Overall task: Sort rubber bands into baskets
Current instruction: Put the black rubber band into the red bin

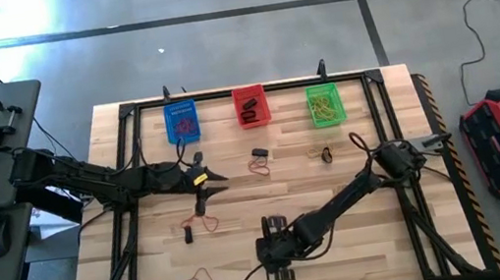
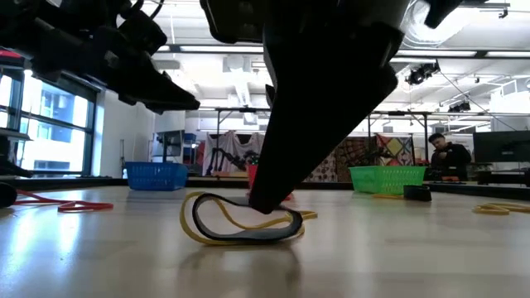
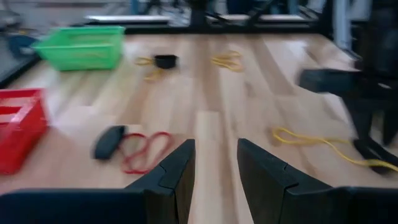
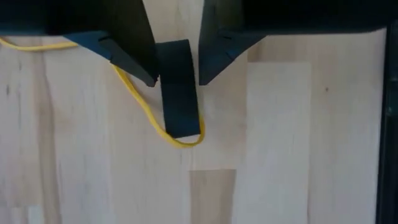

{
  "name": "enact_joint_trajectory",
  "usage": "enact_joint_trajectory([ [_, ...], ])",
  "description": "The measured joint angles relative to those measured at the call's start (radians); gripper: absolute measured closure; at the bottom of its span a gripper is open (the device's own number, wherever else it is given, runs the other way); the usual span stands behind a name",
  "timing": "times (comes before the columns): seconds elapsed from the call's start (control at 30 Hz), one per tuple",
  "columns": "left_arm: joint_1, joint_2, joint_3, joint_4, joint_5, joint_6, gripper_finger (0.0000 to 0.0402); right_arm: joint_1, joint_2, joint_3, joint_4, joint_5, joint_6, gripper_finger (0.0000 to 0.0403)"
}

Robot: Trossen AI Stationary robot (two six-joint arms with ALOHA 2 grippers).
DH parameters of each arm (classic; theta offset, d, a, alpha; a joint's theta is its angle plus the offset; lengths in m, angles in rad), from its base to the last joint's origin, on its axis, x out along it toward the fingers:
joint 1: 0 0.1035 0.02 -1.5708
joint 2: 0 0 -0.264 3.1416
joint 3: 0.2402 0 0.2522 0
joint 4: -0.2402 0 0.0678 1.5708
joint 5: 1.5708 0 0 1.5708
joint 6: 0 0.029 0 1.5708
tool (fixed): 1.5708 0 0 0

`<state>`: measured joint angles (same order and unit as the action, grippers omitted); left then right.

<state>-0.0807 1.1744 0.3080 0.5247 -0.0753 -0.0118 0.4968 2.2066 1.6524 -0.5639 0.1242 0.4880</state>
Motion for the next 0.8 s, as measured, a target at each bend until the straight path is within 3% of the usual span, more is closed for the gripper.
enact_joint_trajectory([
  [0.37,-0.001,0.0,0.0,-0.064,0.228,0.049,0.0289,-0.022,0.0,0.0,-0.016,-0.069,-0.011,0.0321],
  [0.8,-0.013,0.0,0.0,-0.066,0.276,0.069,0.0289,-0.032,-0.014,0.0,-0.031,-0.092,-0.078,0.0399],
])
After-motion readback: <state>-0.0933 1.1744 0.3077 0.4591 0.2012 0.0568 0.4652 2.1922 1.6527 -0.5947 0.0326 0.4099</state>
